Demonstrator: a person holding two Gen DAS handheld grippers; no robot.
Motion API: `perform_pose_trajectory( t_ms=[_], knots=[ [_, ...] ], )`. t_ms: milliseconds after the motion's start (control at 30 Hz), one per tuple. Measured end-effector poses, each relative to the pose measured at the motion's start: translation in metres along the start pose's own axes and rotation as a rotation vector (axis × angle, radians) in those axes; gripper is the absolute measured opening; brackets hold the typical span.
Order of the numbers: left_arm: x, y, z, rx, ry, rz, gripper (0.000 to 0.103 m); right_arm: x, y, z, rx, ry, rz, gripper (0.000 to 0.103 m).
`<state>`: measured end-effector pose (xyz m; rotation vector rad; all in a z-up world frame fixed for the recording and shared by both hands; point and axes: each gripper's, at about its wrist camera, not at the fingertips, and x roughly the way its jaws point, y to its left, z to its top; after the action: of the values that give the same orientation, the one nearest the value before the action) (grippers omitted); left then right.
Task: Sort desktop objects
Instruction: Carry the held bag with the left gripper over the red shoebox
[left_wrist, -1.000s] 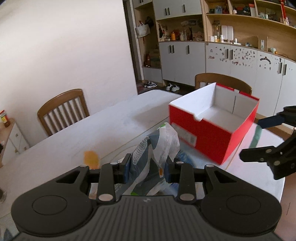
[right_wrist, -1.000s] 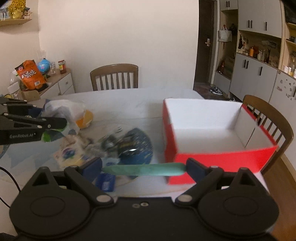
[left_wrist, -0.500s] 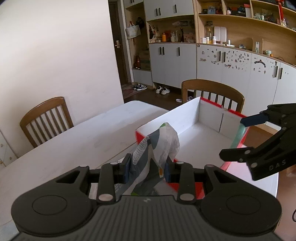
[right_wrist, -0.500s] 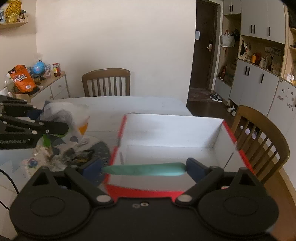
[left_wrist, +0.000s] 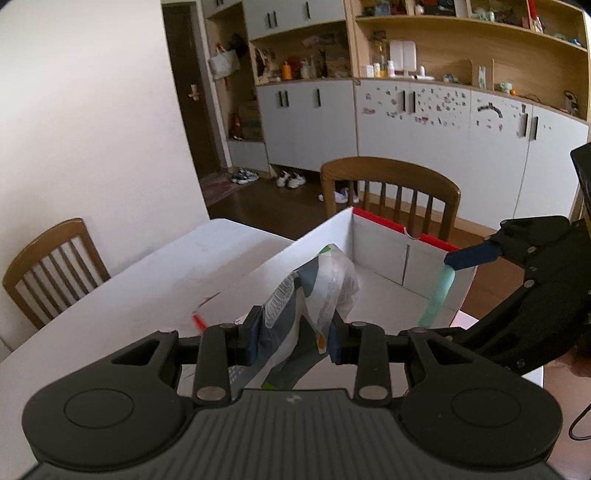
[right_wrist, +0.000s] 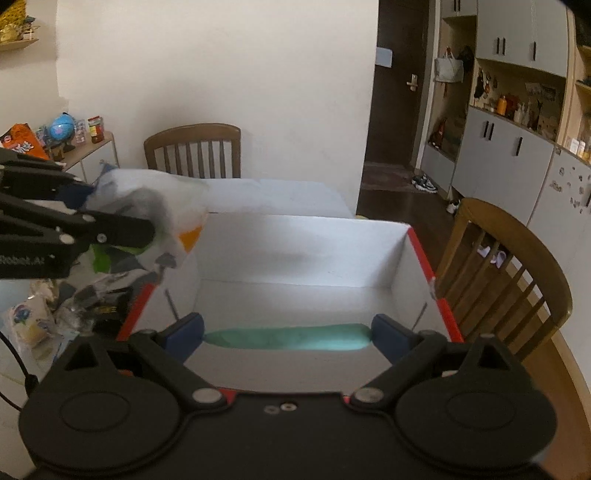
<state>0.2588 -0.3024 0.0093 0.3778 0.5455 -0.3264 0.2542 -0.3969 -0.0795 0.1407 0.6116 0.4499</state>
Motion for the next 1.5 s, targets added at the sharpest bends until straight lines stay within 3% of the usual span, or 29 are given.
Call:
perform_pose_trajectory(
  t_ms=[300, 667, 933, 1267, 1500],
  knots=[
    [0.056, -0.006, 0.019, 0.01, 0.113, -0.102, 0.033, 0.026, -0.018, 0.0, -0.005, 0.089, 0.003, 0.097],
    [0.122, -0.004, 0.027, 0.011, 0.281, -0.152, 0.033, 0.067, -0.039, 0.0, 0.051, 0.227, 0.035, 0.097],
    [0.162, -0.003, 0.028, 0.03, 0.393, -0.189, 0.033, 0.089, -0.044, 0.002, 0.017, 0.326, 0.066, 0.097],
    [0.192, -0.002, 0.031, 0.056, 0.466, -0.205, 0.034, 0.119, -0.041, 0.003, -0.003, 0.495, 0.099, 0.097],
    [0.201, -0.009, 0.027, 0.098, 0.505, -0.213, 0.034, 0.13, -0.037, -0.002, -0.012, 0.539, 0.098, 0.097]
  ],
)
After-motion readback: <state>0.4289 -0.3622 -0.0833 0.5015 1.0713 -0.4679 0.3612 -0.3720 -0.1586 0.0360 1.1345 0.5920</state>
